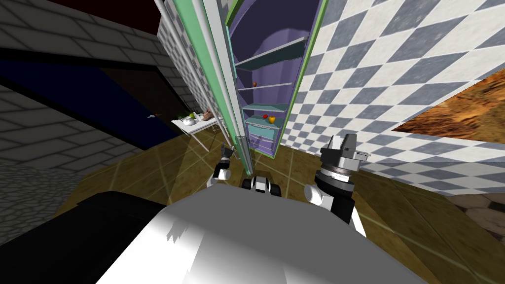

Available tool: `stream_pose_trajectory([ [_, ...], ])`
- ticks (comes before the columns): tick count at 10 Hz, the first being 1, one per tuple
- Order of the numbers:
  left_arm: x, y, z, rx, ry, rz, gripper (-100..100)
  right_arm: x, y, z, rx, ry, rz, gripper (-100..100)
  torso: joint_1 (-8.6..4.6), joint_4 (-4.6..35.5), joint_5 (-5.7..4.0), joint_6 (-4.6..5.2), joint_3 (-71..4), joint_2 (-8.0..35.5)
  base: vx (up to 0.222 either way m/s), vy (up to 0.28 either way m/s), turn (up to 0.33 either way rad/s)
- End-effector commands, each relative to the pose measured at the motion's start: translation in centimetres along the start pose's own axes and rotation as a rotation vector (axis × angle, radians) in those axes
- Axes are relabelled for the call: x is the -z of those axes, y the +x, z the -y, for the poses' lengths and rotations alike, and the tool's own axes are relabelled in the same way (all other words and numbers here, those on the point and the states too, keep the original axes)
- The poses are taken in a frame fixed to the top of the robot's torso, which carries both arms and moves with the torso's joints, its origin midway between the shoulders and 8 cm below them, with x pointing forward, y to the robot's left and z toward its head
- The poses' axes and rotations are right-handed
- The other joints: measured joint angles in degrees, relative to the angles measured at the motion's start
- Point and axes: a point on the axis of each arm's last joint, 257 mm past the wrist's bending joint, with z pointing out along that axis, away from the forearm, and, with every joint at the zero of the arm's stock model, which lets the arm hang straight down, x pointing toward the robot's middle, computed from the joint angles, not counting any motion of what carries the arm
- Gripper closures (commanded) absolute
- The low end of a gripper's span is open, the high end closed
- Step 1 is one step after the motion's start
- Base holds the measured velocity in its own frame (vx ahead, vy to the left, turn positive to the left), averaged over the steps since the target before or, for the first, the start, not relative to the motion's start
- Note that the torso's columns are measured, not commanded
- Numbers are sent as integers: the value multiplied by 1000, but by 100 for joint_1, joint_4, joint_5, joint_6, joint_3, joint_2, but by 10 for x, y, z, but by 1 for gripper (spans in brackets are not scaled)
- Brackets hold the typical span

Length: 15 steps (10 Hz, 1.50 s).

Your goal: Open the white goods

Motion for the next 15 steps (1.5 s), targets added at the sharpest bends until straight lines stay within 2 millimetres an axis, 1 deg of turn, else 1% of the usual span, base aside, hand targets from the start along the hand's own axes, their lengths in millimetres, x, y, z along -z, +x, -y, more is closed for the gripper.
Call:
stream_pose_trajectory([
  [1,5,-12,-12,7,-13,31,-100,0,0,0,0,0,0,0,-7,3,-2,2,2,5,7,11,15],
  [2,9,-18,-22,13,-22,50,-100,0,0,0,0,0,0,0,-19,6,-6,5,7,13,10,13,11],
  [3,10,-20,-25,16,-25,56,-100,0,0,0,0,0,0,0,-30,10,-10,5,12,21,9,12,23],
  [7,22,-35,-51,34,-51,105,-100,0,0,0,0,0,0,0,-35,10,-12,7,11,21,6,3,11],
  [12,33,-46,-72,46,-75,144,-100,0,0,0,0,0,0,0,-33,11,-11,7,13,24,3,2,6],
  [15,45,-54,-94,64,-97,183,-100,0,0,0,0,0,0,0,-32,10,-11,6,12,22,6,5,15],
])
